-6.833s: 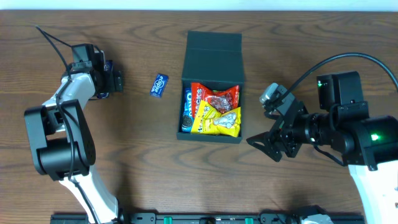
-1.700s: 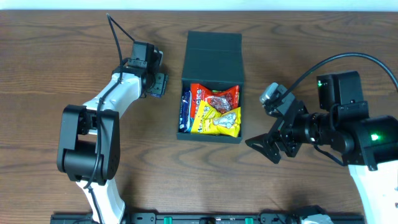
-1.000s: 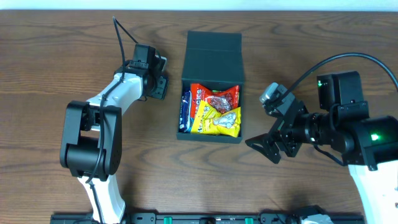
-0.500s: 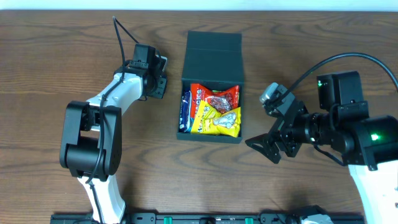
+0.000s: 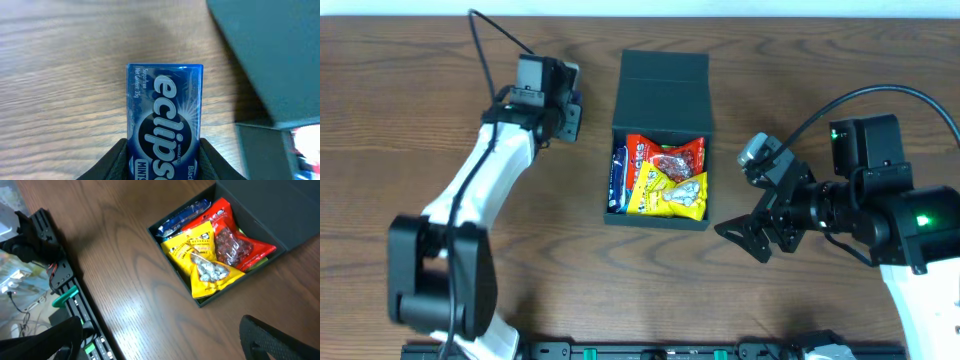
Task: Pack container
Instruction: 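Carry the Eclipse tin over the box and drop it on the bags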
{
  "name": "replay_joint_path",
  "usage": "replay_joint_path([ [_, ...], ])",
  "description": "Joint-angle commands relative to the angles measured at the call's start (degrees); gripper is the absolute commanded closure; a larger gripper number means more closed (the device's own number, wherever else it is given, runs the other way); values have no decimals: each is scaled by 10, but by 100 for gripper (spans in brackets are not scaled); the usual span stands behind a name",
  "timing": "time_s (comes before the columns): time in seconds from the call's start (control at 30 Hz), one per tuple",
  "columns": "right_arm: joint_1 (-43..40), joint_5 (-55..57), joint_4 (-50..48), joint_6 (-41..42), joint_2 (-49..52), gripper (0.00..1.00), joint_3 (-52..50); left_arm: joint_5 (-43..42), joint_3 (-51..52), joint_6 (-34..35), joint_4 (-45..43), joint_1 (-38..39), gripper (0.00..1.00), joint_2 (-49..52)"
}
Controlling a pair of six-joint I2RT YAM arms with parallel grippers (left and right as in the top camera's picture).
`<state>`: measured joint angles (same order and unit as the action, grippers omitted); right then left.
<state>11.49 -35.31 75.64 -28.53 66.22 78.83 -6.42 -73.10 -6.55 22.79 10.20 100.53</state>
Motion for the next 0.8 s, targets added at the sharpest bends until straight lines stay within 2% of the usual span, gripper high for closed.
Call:
replay_joint_path([
  [0.0, -4, -5, 0, 2, -2, 1, 7, 3, -7, 36, 17, 13, 78, -29],
  [0.13, -4, -5, 0, 2, -2, 1, 7, -1, -7, 35, 42, 43, 79, -38],
  [0.3, -4, -5, 0, 2, -2, 1, 7, -14, -7, -2, 50, 97, 81, -38],
  [0.47, -4, -5, 0, 2, -2, 1, 7, -18, -7, -79, 51, 159, 82, -38],
  [0.77, -4, -5, 0, 2, -2, 1, 7, -97, -7, -274, 83, 230, 82, -38],
])
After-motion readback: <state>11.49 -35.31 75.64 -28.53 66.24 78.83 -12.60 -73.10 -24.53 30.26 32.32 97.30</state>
